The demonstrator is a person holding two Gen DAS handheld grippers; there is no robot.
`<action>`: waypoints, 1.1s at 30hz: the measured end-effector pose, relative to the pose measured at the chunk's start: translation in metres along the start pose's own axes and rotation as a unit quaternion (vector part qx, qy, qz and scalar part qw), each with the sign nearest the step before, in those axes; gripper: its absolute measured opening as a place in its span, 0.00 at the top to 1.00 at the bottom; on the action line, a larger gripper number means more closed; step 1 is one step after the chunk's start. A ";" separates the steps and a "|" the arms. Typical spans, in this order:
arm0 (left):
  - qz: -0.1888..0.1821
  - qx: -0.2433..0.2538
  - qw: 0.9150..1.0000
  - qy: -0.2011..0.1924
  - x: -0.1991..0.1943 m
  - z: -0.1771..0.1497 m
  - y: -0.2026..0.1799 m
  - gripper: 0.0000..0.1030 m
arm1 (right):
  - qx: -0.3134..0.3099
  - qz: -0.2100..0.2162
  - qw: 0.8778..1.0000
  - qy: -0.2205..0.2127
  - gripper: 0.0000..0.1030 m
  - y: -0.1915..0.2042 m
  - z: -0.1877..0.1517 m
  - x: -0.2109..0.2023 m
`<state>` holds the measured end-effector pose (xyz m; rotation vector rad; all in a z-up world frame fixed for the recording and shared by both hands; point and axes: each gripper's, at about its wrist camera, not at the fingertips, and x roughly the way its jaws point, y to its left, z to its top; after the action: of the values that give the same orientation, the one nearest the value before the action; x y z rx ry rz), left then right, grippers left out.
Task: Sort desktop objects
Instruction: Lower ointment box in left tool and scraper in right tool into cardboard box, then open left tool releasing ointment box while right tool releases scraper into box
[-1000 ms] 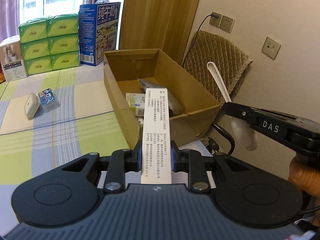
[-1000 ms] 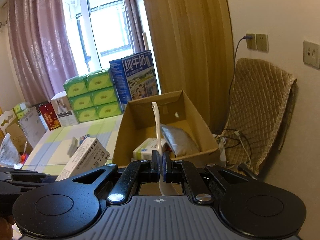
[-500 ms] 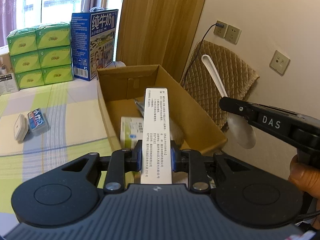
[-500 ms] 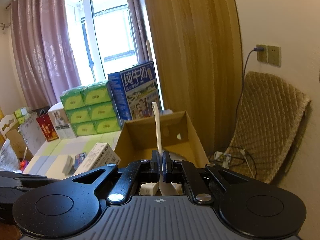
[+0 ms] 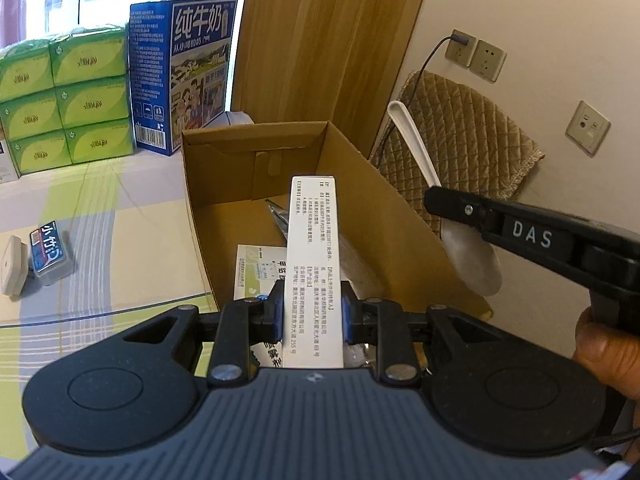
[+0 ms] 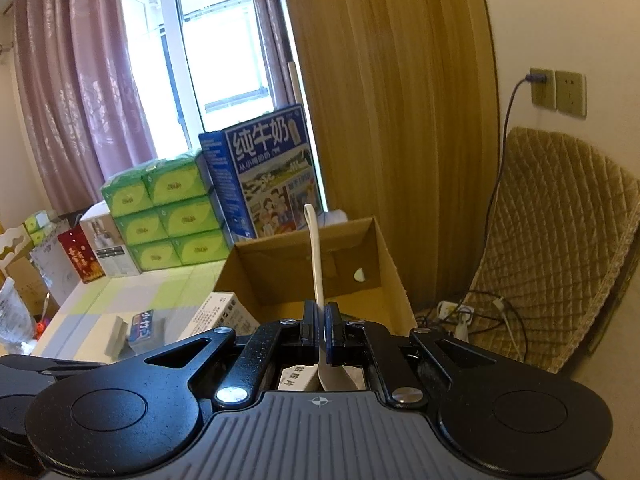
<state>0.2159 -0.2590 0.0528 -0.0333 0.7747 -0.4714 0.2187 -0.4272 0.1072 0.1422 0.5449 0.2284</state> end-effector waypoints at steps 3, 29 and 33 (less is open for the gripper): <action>0.007 0.007 1.000 -0.004 0.007 0.002 0.002 0.74 | 0.003 0.000 1.000 0.008 1.00 -0.003 -0.003 0.008; 0.067 -0.028 0.997 -0.025 -0.052 -0.023 0.052 0.40 | 0.037 0.013 0.999 -0.007 0.41 0.010 -0.008 -0.016; 0.070 -0.029 0.997 -0.031 -0.071 -0.031 0.056 0.30 | 0.015 0.007 1.000 0.001 0.18 0.026 -0.017 -0.034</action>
<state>0.1735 -0.1740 0.0668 -0.0469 0.7248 -0.3141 0.1767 -0.4098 0.1147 0.1739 0.5498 0.2341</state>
